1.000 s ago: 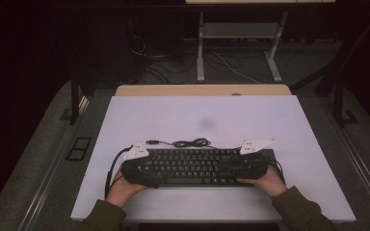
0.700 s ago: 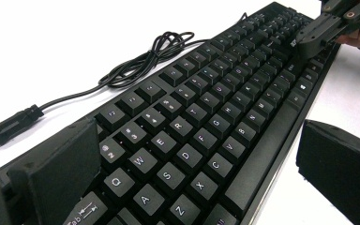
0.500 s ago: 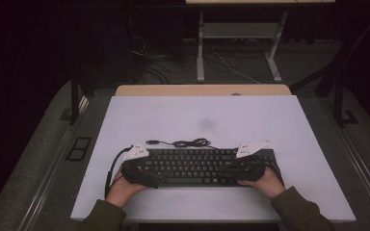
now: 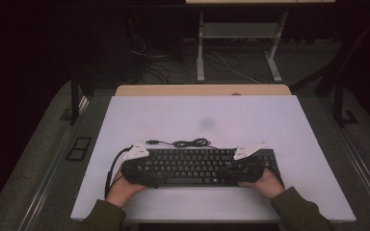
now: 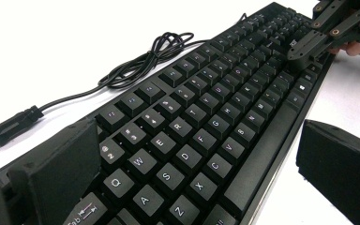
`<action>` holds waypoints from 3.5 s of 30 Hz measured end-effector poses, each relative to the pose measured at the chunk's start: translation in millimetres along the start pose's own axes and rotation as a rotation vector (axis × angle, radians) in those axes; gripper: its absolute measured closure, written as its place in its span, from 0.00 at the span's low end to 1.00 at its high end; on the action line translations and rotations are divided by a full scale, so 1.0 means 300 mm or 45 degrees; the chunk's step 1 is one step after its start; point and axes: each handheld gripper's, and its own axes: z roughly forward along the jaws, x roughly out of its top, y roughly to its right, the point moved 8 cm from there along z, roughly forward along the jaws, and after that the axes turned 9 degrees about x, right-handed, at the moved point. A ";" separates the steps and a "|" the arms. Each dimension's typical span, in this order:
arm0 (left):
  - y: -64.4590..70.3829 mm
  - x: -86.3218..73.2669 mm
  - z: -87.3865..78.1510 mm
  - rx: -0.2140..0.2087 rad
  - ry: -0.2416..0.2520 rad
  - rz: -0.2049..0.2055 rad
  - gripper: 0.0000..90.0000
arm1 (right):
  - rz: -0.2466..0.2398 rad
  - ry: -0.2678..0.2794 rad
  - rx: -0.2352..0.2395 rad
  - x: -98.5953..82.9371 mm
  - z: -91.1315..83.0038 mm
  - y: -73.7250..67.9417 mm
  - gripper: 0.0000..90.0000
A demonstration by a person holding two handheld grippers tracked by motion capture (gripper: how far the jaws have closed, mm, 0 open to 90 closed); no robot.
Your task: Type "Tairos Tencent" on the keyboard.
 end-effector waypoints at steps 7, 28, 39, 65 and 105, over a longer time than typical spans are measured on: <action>0.000 0.002 -0.001 0.003 0.001 0.000 0.00 | -0.003 -0.008 -0.002 -0.005 0.005 -0.001 1.00; -0.002 0.040 0.041 -0.001 0.019 -0.017 0.06 | 0.002 -0.006 0.005 -0.005 0.005 0.001 1.00; 0.001 0.049 0.074 -0.009 0.000 -0.022 0.19 | 0.001 -0.005 0.007 -0.005 0.004 0.002 1.00; 0.003 0.084 0.141 -0.065 -0.039 -0.024 0.74 | 0.004 -0.001 0.013 -0.006 0.004 0.003 1.00; 0.029 0.039 0.188 -0.065 -0.197 0.031 0.99 | 0.002 -0.004 0.010 -0.006 0.004 0.002 1.00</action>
